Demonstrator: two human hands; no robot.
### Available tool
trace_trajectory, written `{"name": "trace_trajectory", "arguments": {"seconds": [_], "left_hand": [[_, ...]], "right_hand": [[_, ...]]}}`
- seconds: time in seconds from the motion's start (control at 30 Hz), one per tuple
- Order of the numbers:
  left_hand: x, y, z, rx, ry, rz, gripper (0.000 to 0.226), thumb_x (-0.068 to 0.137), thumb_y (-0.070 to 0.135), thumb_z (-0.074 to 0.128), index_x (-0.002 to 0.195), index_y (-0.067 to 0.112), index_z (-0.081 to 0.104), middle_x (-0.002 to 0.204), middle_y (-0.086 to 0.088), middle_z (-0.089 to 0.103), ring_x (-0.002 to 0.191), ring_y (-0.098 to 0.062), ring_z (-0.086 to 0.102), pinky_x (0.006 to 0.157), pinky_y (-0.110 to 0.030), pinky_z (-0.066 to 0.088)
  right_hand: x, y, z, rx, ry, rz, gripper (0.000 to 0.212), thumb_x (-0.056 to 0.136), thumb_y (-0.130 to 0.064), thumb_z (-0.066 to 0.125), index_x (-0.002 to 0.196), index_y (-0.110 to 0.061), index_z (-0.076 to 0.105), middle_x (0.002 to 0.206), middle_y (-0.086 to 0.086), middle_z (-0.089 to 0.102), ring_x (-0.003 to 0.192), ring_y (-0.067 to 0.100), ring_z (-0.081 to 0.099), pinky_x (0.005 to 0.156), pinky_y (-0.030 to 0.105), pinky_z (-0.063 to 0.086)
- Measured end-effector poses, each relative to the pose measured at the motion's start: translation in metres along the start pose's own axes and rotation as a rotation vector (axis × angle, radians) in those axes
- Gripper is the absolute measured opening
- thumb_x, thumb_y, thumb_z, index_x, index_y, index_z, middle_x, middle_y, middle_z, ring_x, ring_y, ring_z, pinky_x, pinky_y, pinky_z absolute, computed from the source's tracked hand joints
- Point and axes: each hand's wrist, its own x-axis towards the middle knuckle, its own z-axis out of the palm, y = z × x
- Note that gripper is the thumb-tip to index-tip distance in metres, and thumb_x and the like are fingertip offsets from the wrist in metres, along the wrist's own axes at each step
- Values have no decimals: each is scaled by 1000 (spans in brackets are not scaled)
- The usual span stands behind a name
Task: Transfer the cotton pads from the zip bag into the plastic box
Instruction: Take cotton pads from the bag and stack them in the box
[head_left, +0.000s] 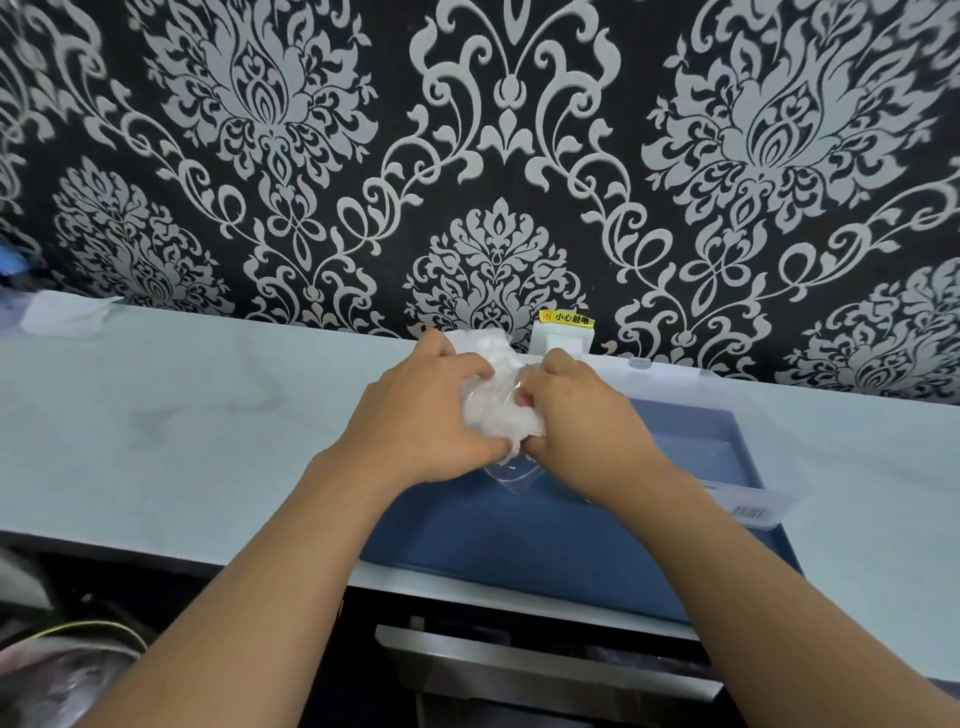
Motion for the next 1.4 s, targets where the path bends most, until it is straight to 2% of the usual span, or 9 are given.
{"name": "trace_trajectory", "arguments": {"seconds": [0.13,0.53,0.67,0.77,0.83,0.97,1.07,1.27,1.4], "left_hand": [[-2,-2,-1,60,-29,30,82,61,47,81,136,40,50,118,12,38,88,-17,58,77,-36,52],[10,-2,8,50,112,-73,38,81,26,74,115,33,61,118,4,47,79,-20,49,68,-31,37],[10,-4,5,57,22,-92,47,76,14,72,117,31,55,118,2,44,82,-22,51,66,-31,38],[3,-5,-3,50,-134,-52,74,66,19,74,130,36,43,130,6,34,114,-19,43,82,-33,48],[-8,-2,-14,-111,-154,0,87,59,32,70,139,38,37,136,11,29,130,-13,29,102,-35,43],[-19,50,-15,-972,110,59,67,71,41,63,136,30,50,136,10,51,129,-3,47,111,-27,36],[-12,89,10,-1245,-54,-113,65,78,54,56,138,31,47,126,7,65,118,-9,62,111,-40,44],[0,102,37,-1302,-80,-139,64,92,31,53,151,34,30,131,1,63,120,-18,63,109,-47,46],[3,106,46,-1129,-196,-51,80,96,1,50,152,46,15,130,5,60,118,-18,63,105,-45,51]], "right_hand": [[1,0,2,27,0,-4,33,81,-25,72,109,-22,55,101,-5,36,102,23,49,70,33,45],[-10,-5,-4,145,-34,-52,38,78,-32,80,113,-22,67,116,-2,48,112,19,45,86,38,50],[-29,1,-28,692,69,-23,24,75,-19,85,93,-13,69,103,0,67,91,13,62,78,27,51],[-36,18,-41,1242,26,209,21,85,-7,75,105,-6,68,94,5,76,81,13,71,66,24,55],[-35,27,-39,1397,-16,297,26,90,-8,70,115,-7,66,104,7,76,89,16,72,71,26,58],[-35,32,-41,1564,44,304,27,99,-11,57,125,-12,62,117,5,73,105,20,69,90,34,57],[-39,21,-41,1622,54,251,30,101,-7,48,129,-11,60,122,8,71,112,21,67,91,35,57],[-44,26,-44,1521,153,406,33,104,-31,39,121,-16,64,115,6,73,107,20,69,90,38,55],[-48,36,-42,1292,185,467,34,103,-45,43,114,-19,62,91,-5,71,72,0,67,62,19,52]]}}
